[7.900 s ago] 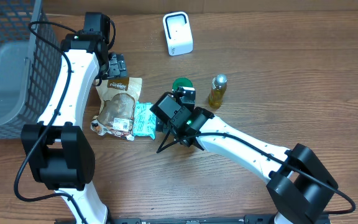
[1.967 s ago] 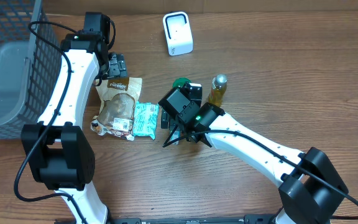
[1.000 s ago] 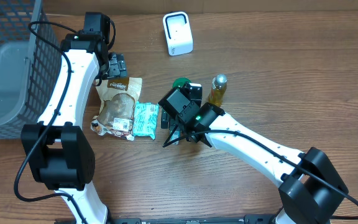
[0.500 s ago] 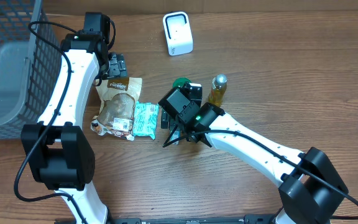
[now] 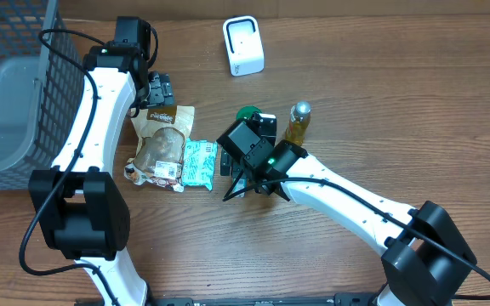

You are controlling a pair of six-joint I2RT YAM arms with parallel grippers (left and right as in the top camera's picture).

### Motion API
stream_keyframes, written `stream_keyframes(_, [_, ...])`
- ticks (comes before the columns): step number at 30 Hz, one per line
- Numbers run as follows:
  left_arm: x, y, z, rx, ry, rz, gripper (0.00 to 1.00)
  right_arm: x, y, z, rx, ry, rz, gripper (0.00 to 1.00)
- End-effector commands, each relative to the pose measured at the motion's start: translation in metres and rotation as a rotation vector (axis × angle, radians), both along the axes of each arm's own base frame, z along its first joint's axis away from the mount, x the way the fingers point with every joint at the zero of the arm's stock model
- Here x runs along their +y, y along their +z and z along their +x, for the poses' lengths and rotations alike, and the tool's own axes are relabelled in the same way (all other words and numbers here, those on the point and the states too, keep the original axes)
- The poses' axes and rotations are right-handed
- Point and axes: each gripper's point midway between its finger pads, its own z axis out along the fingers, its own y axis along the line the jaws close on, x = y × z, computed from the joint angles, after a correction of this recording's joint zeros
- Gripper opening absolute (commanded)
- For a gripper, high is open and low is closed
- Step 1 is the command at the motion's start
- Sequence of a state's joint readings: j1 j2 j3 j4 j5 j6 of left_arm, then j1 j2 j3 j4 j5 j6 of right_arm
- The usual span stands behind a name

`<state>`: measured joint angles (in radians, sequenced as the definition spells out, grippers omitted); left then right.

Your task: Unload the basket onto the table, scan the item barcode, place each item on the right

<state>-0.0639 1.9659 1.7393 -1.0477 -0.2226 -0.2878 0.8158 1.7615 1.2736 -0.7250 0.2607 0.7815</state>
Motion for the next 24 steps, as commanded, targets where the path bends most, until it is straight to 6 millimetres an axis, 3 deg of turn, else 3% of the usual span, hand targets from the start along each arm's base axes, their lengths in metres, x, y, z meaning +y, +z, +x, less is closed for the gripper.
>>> stream_keyframes(1, [0.0015, 0.0065, 0.0030, -0.019, 0.002, 0.018, 0.99, 0.0057, 0.0189, 0.0052, -0.038, 0.004, 0.038, 1.00])
stream_keyframes(24, [0.0015, 0.0065, 0.0029, -0.019, 0.002, 0.018, 0.99, 0.0074, 0.0201, 0.0069, -0.045, 0.004, 0.046, 1.00])
